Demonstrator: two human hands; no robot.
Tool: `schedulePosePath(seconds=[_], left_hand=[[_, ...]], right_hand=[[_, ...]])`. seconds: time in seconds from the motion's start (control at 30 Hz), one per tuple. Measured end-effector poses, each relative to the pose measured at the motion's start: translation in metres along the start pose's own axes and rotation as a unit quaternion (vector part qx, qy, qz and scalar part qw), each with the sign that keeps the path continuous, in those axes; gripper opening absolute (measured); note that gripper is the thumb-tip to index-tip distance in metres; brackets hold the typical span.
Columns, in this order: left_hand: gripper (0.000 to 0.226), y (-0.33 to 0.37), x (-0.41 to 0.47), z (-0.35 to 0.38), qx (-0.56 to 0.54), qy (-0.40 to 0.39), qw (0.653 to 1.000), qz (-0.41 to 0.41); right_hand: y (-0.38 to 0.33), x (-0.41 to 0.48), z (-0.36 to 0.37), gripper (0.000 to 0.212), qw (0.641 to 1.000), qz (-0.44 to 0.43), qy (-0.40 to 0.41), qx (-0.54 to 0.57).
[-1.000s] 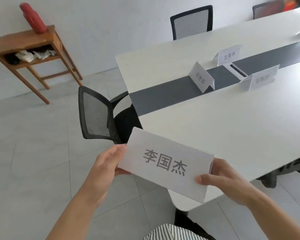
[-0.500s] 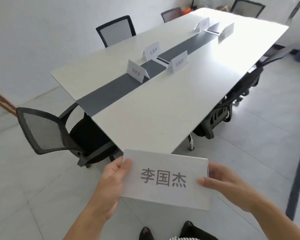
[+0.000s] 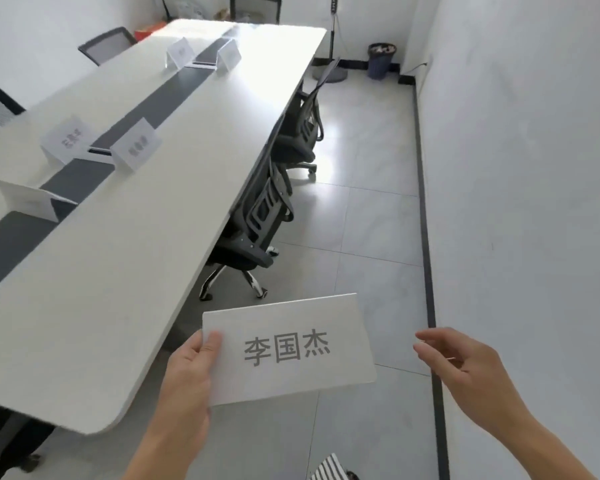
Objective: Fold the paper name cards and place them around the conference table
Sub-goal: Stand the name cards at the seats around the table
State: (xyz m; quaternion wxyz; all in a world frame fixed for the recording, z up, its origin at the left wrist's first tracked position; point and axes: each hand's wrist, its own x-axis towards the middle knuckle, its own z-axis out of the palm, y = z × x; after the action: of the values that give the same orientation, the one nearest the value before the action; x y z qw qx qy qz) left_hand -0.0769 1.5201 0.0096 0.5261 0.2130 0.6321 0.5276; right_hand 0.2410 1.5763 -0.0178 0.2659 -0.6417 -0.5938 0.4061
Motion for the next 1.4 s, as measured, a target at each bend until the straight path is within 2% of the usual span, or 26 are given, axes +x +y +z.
schedulePosePath(seconds=[0.17,0.37,0.63,0.93,1.17,1.4], left_hand=[[0.027,0.005,0.024,0.077,0.019,-0.03,0.999,-0.013],[0.027,0.027,0.086,0.137,0.051,-0.055,0.997,0.001],[0.025,0.08,0.235,0.226,0.07,-0.092,0.993,0.007],[0.031,0.159,0.39,0.36,0.113,-0.159,0.98,0.036],[0.03,0.185,0.515,0.476,0.104,-0.144,0.984,0.018],[0.03,0.242,0.626,0.574,0.09,-0.1,0.99,0.04]], right_hand=[[0.033,0.036,-0.058,0.009,0.999,0.014,0.029,0.008],[0.052,0.103,-0.08,0.009,0.998,0.039,0.046,0.032],[0.047,0.227,-0.112,0.011,0.988,0.098,0.1,0.061],[0.039,0.376,-0.165,0.013,0.971,0.152,0.149,0.107],[0.061,0.549,-0.225,0.01,0.966,0.164,0.157,0.126],[0.011,0.767,-0.307,0.01,0.98,0.095,0.099,0.144]])
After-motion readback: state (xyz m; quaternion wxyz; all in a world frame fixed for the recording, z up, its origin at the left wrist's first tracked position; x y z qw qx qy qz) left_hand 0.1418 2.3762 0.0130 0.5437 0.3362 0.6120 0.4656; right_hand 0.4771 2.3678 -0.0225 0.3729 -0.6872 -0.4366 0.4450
